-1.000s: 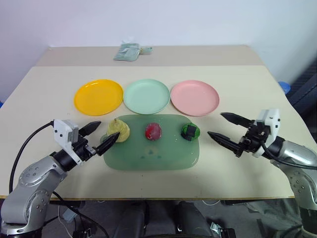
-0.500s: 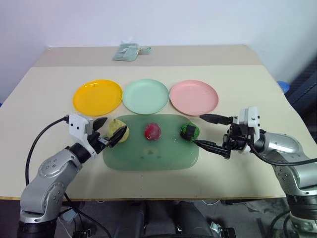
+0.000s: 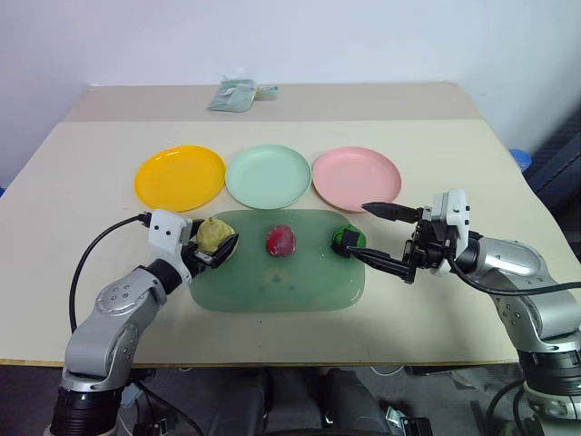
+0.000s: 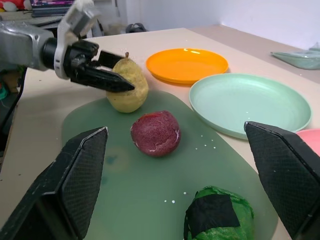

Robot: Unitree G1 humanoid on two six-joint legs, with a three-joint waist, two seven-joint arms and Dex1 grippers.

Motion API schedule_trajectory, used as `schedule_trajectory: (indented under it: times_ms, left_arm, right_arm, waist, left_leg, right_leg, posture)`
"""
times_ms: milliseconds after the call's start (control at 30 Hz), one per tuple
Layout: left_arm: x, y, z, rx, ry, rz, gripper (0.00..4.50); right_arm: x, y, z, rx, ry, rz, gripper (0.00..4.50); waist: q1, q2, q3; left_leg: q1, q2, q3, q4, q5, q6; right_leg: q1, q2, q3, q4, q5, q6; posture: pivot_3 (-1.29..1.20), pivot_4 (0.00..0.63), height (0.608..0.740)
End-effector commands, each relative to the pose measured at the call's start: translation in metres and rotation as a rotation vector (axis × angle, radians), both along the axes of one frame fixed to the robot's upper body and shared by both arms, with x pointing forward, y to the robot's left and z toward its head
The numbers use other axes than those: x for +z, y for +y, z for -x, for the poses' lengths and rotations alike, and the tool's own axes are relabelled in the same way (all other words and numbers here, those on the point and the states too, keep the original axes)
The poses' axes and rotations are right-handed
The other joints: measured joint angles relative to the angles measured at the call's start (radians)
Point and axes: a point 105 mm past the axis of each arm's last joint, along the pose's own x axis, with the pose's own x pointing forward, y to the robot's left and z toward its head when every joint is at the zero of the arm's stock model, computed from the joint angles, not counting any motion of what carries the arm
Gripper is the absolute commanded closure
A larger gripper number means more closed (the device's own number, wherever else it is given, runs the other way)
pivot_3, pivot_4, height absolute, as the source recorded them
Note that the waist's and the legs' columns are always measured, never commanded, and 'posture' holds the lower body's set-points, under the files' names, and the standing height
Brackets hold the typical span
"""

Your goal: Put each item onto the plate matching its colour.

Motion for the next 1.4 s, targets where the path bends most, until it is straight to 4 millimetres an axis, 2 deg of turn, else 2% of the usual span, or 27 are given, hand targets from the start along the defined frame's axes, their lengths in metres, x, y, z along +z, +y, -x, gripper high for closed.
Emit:
schedule_trajectory:
  times_ms: [33,133,200,300,400,467,600,700,933,1000,1100,1267,1400]
  left_arm:
    - [0.005,-0.003,-0.002,-0.003,-0.026,-0.018,1.62]
    - [0.008,-0.002,-0.003,0.012,-0.043,-0.012,1.62]
    - [0.017,0.002,-0.009,0.053,-0.08,0.014,1.62]
    - [0.045,0.019,-0.029,0.189,-0.174,0.081,1.62]
    - [0.076,0.045,-0.057,0.367,-0.268,0.111,1.62]
    - [0.085,0.056,-0.07,0.44,-0.294,0.105,1.62]
    - [0.084,0.075,-0.097,0.589,-0.298,0.084,1.62]
    - [0.071,0.081,-0.116,0.666,-0.268,0.1,1.62]
    - [0.054,0.069,-0.144,0.683,-0.244,0.124,1.62]
    - [0.051,0.063,-0.148,0.66,-0.235,0.144,1.62]
    - [0.047,0.059,-0.15,0.636,-0.229,0.17,0.11]
    - [0.053,0.058,-0.139,0.575,-0.269,0.213,0.04]
    - [0.077,0.048,-0.107,0.411,-0.348,0.21,0.04]
  right_arm:
    - [0.015,0.001,0.003,0.0,-0.064,-0.002,0.0]
    - [0.015,0.0,0.002,-0.012,-0.069,0.0,0.0]
    - [0.015,-0.001,0.001,-0.021,-0.074,0.001,0.0]
    - [0.016,-0.001,-0.001,-0.03,-0.078,0.002,0.0]
    - [0.016,-0.001,-0.004,-0.04,-0.083,0.001,0.0]
    - [0.016,-0.001,-0.007,-0.046,-0.087,-0.002,0.0]
    - [0.016,0.0,-0.012,-0.06,-0.094,-0.007,0.0]
    - [0.016,0.001,-0.017,-0.073,-0.103,-0.012,0.0]
    - [0.015,0.002,-0.024,-0.091,-0.117,-0.017,0.0]
    - [0.015,0.003,-0.025,-0.094,-0.12,-0.019,0.0]
    - [0.016,0.003,-0.025,-0.099,-0.122,-0.02,0.0]
    - [0.014,0.001,-0.024,-0.11,-0.12,-0.019,0.0]
    - [0.015,0.002,-0.023,-0.113,-0.117,-0.029,0.0]
  waist:
    - [0.0,0.0,0.0]
    - [0.001,0.0,0.0]
    - [0.002,0.0,0.0]
    - [0.006,-0.001,0.001]
    - [0.018,-0.002,0.001]
    - [0.019,-0.002,0.001]
    - [0.021,-0.002,0.001]
    - [0.021,-0.003,0.001]
    - [0.021,-0.004,0.002]
    - [0.02,-0.004,0.002]
    - [0.019,-0.004,0.002]
    - [0.014,-0.004,0.002]
    - [0.003,-0.004,0.002]
  left_leg:
    - [0.0,0.0,0.0,0.0,0.0,0.0]
    - [0.0,0.0,0.0,0.0,0.0,0.0]
    - [0.0,0.0,0.0,0.0,0.0,0.0]
    - [0.0,0.0,0.0,0.001,0.0,0.0]
    - [-0.001,0.0,0.0,0.002,0.0,0.0]
    - [-0.001,0.0,0.001,0.002,0.0,0.0]
    - [-0.001,0.0,0.001,0.002,-0.001,0.0]
    - [-0.001,0.0,0.001,0.003,-0.001,0.0]
    - [-0.002,-0.001,0.001,0.003,0.0,0.0]
    - [-0.002,-0.001,0.002,0.003,0.0,0.0]
    - [-0.002,-0.001,0.002,0.003,0.0,0.0]
    - [-0.003,-0.001,0.002,0.002,0.0,0.0]
    - [-0.003,-0.001,0.002,0.002,0.0,-0.001]
  right_leg:
    - [0.0,0.0,0.0,0.0,0.0,0.0]
    - [0.0,0.0,0.0,0.0,0.0,0.0]
    - [0.0,0.0,0.0,0.0,0.0,0.0]
    - [0.0,0.0,0.0,0.0,0.0,0.0]
    - [0.0,0.0,-0.001,0.001,0.0,0.0]
    - [0.0,0.0,-0.001,0.001,0.0,0.0]
    - [-0.001,0.0,-0.001,0.0,0.0,0.001]
    - [-0.001,0.0,-0.001,0.001,0.001,0.001]
    - [-0.002,0.0,-0.001,0.001,0.001,0.001]
    - [-0.003,0.0,-0.001,0.001,0.001,0.001]
    - [-0.003,0.0,-0.001,0.001,0.001,0.001]
    - [-0.005,0.0,-0.001,0.003,0.001,0.001]
    - [-0.006,-0.001,0.0,0.003,0.001,0.001]
  posture:
    - [0.0,0.15,0.74]
    - [0.0,0.15,0.74]
    - [0.0,0.15,0.74]
    - [0.0,0.15,0.74]
    - [0.0,0.15,0.74]
    - [0.0,0.15,0.74]
    - [0.0,0.15,0.74]
    - [0.0,0.15,0.74]
    - [0.0,0.15,0.74]
    - [0.0,0.15,0.74]
    - [0.0,0.15,0.74]
    - [0.0,0.15,0.74]
    - [0.0,0.15,0.74]
